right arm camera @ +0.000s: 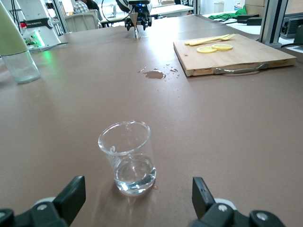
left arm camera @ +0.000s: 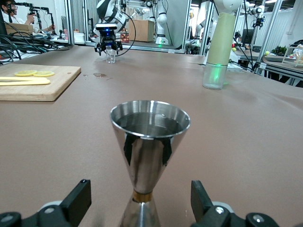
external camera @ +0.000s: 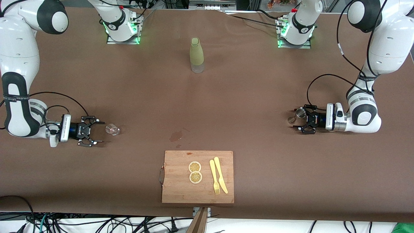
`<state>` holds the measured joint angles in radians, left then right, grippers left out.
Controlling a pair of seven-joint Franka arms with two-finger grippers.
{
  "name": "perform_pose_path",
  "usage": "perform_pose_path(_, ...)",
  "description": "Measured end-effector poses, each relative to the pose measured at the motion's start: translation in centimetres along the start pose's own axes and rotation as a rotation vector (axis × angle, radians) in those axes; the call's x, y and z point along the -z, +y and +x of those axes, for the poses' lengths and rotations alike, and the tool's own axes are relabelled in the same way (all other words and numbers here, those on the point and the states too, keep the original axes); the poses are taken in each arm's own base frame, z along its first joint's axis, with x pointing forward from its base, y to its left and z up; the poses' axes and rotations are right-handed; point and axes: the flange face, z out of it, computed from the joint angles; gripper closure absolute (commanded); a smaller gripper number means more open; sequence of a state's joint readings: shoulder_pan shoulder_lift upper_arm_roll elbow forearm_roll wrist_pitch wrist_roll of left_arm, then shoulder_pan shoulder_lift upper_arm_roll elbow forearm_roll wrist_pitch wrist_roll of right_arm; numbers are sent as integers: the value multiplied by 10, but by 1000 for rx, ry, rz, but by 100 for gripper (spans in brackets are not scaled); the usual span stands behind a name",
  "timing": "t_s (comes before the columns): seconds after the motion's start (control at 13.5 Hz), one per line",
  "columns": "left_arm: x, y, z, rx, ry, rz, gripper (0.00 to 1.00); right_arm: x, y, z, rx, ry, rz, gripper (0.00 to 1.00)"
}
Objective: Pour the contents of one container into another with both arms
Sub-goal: 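Grasp the glass beaker with the right gripper while the left gripper grasps the jigger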
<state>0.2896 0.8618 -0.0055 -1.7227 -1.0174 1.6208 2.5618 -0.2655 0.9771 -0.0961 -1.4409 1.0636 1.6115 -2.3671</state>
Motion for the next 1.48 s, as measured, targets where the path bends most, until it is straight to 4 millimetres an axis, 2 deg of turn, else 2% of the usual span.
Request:
perform_pose_path(0.3, -1, 1, 1, -13, 13, -9, 9, -18, -6, -18, -1, 67, 12, 0)
perform_pose_path(0.74, 2, 3, 0, -26, 19, -9, 10, -31, -9, -19, -5, 119, 43, 0)
perform_pose_path(1.04, 2, 4, 0, -32, 23, -12, 32, -44, -6, -13, 1, 141, 52, 0)
perform_pose_path(1.33, 3, 4, -1, -53, 23, -10, 37, -56, -6, -14, -2, 156, 63, 0)
perform_pose_path(1.41, 3, 5, -1, -55, 22, -10, 44, -60, -6, -16, -6, 167, 59, 0)
perform_pose_path(1.48, 4, 5, -1, -57, 22, -9, 46, -64, -6, -18, -10, 178, 53, 0)
